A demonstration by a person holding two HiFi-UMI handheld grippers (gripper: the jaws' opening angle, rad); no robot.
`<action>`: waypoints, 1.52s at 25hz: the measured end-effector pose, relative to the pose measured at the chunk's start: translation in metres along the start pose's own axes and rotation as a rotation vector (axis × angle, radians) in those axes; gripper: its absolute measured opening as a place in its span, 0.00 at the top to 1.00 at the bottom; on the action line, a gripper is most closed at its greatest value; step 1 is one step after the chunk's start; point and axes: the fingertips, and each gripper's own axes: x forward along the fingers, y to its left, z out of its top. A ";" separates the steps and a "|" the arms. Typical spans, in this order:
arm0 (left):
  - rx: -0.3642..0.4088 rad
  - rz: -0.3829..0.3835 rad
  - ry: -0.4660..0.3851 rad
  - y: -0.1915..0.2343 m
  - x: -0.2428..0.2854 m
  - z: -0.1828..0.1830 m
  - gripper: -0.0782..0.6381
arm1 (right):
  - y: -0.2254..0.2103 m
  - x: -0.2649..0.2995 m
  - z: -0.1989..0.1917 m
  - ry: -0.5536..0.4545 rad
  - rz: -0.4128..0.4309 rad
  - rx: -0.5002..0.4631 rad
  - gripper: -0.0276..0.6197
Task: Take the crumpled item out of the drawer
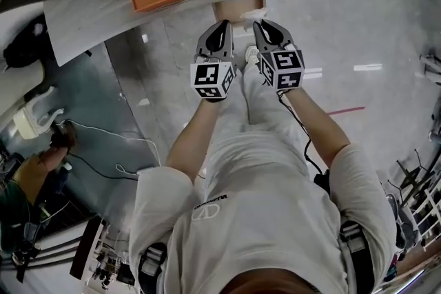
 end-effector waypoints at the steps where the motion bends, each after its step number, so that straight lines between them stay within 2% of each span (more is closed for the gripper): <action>1: -0.002 0.003 -0.008 -0.001 -0.004 0.006 0.89 | 0.001 -0.007 0.005 -0.006 -0.001 -0.002 0.88; 9: 0.006 0.009 -0.077 -0.012 -0.034 0.055 0.89 | 0.011 -0.056 0.062 -0.101 -0.008 -0.080 0.88; 16: 0.013 0.022 -0.141 -0.020 -0.063 0.100 0.89 | 0.022 -0.088 0.109 -0.180 -0.001 -0.089 0.88; 23: 0.075 0.014 -0.221 -0.032 -0.087 0.151 0.89 | 0.032 -0.122 0.151 -0.255 0.014 -0.120 0.88; 34: 0.109 0.009 -0.328 -0.054 -0.113 0.214 0.89 | 0.027 -0.177 0.205 -0.377 0.000 -0.125 0.88; 38: 0.162 0.001 -0.368 -0.064 -0.123 0.239 0.89 | 0.027 -0.194 0.222 -0.421 -0.009 -0.124 0.88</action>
